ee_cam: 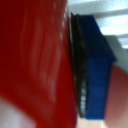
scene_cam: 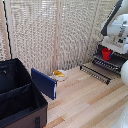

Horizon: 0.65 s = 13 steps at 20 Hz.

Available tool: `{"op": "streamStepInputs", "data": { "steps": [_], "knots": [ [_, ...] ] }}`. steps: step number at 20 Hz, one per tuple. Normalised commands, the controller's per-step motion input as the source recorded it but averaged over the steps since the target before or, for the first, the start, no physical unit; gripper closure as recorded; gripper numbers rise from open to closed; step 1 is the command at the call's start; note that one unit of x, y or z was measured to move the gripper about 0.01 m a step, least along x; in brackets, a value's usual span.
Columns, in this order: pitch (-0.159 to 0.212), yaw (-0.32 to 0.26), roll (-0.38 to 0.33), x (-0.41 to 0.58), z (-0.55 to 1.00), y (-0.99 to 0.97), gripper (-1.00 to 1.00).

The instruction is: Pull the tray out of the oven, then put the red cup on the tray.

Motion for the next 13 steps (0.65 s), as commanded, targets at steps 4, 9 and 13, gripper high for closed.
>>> {"op": "streamStepInputs", "data": {
  "steps": [4, 9, 13],
  "knots": [
    [0.047, -0.067, 0.024, 0.000, 0.68, -0.01, -1.00],
    [0.010, -0.030, 0.018, 0.010, 0.94, 0.05, -1.00],
    [0.064, -0.011, 0.000, 0.008, 0.87, 0.10, -1.00]
  ]
}}
